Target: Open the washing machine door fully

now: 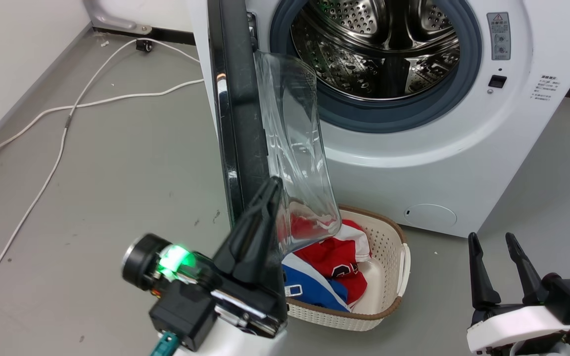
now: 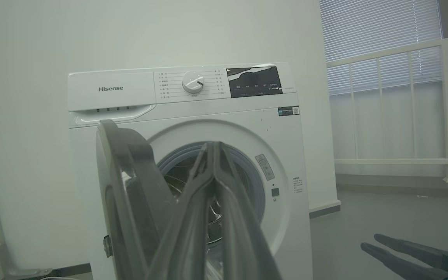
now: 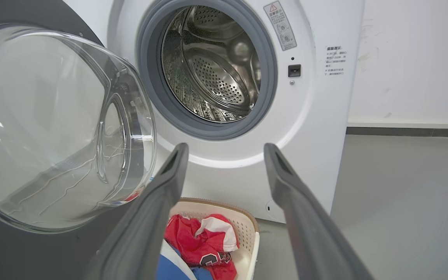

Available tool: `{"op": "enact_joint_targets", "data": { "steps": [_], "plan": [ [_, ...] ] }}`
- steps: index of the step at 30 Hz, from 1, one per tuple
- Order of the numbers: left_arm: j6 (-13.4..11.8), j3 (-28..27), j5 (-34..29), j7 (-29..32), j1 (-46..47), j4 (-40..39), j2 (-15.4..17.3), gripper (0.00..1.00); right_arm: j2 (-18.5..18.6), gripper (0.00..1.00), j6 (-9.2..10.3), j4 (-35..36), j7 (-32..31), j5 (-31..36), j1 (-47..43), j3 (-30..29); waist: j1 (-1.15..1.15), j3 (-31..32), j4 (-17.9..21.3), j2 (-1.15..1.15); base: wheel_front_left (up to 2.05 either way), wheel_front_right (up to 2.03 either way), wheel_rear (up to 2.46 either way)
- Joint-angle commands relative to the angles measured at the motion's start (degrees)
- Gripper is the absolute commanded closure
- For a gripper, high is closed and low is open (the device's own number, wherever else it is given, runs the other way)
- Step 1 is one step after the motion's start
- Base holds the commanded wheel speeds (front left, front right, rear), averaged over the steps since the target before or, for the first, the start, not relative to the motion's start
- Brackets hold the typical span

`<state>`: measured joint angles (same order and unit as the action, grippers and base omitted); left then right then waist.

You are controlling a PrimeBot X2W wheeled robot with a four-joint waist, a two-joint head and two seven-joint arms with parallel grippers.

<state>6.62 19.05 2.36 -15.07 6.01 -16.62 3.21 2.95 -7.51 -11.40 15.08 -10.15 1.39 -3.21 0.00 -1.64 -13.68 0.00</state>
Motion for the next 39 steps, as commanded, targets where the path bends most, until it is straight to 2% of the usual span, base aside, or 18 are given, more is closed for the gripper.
{"op": "enact_joint_targets", "data": {
  "steps": [1,7,17,39],
  "plan": [
    [0.5,2.7,1.9,-0.2,-1.9,2.2,0.3,1.0,-0.1,0.0,0.04,-0.4,0.1,-0.8,1.0,-0.1,0.0,-0.4,0.1,0.0,0.0,0.0,0.0],
    [0.7,5.6,3.4,-0.2,-3.4,7.4,0.5,1.0,-0.1,0.0,0.04,-0.4,0.1,-1.3,1.1,-0.2,0.0,-1.0,0.0,0.0,0.0,0.0,0.0],
    [0.7,6.8,6.0,-0.1,-4.3,15.2,1.9,1.0,-0.1,0.0,0.04,-1.1,0.1,-1.6,1.6,-0.1,0.0,-1.6,-1.0,0.0,0.0,0.0,0.0],
    [0.7,-0.8,6.0,0.0,-4.2,17.7,1.3,1.0,-0.1,0.0,0.04,-2.4,0.1,-0.9,0.8,0.7,0.0,-2.0,-9.3,0.0,0.0,0.0,0.0]
  ]
}}
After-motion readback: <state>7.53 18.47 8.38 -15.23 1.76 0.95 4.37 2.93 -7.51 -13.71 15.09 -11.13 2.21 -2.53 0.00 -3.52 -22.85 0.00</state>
